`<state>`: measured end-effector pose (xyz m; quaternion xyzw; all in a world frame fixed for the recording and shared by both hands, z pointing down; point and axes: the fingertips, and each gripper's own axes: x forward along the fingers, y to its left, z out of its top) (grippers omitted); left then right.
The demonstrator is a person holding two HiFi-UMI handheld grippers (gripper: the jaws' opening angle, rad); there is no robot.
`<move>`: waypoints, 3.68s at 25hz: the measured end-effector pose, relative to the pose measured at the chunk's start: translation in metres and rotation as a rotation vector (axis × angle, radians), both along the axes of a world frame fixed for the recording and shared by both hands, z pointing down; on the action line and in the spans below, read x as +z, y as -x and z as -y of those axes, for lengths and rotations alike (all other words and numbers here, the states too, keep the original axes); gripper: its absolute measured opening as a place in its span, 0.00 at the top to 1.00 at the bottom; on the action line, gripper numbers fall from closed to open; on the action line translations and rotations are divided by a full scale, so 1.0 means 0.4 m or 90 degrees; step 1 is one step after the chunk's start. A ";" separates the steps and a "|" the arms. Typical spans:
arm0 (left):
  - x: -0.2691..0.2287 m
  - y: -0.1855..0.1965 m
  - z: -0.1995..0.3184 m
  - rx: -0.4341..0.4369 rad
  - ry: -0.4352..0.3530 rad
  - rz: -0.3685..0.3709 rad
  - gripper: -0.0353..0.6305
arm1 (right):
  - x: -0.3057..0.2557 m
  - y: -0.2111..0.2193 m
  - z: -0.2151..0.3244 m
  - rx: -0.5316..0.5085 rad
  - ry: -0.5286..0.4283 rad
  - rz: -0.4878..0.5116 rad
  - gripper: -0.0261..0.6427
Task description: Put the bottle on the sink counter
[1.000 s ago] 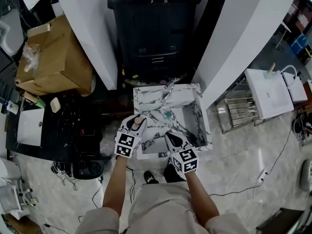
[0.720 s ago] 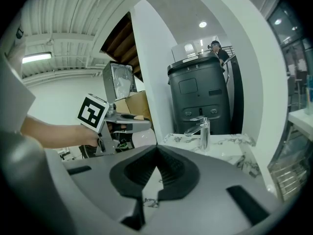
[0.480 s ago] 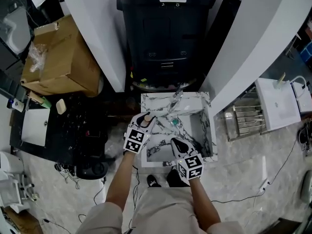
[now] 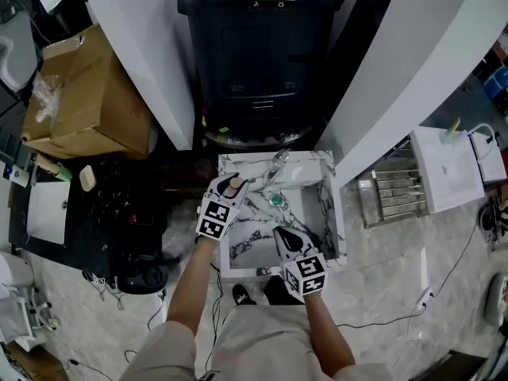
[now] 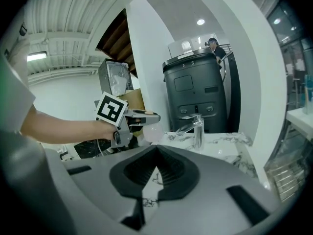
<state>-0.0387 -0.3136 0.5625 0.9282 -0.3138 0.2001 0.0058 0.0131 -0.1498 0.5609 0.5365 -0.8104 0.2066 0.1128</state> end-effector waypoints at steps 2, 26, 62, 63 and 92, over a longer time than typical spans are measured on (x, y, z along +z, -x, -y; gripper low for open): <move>0.009 -0.005 0.019 0.001 0.000 0.004 0.77 | 0.008 -0.014 0.001 0.004 0.003 -0.015 0.95; 0.145 -0.050 0.197 -0.022 0.029 0.011 0.77 | 0.092 -0.147 -0.061 0.044 0.077 -0.037 0.95; 0.279 -0.019 0.237 -0.037 0.073 0.062 0.77 | 0.141 -0.165 -0.113 0.055 0.115 -0.040 0.95; 0.280 -0.019 0.236 -0.036 0.073 0.065 0.77 | 0.141 -0.166 -0.114 0.055 0.115 -0.039 0.95; 0.278 -0.039 0.260 -0.058 0.119 0.076 0.58 | 0.152 -0.165 -0.161 0.057 0.126 -0.056 0.95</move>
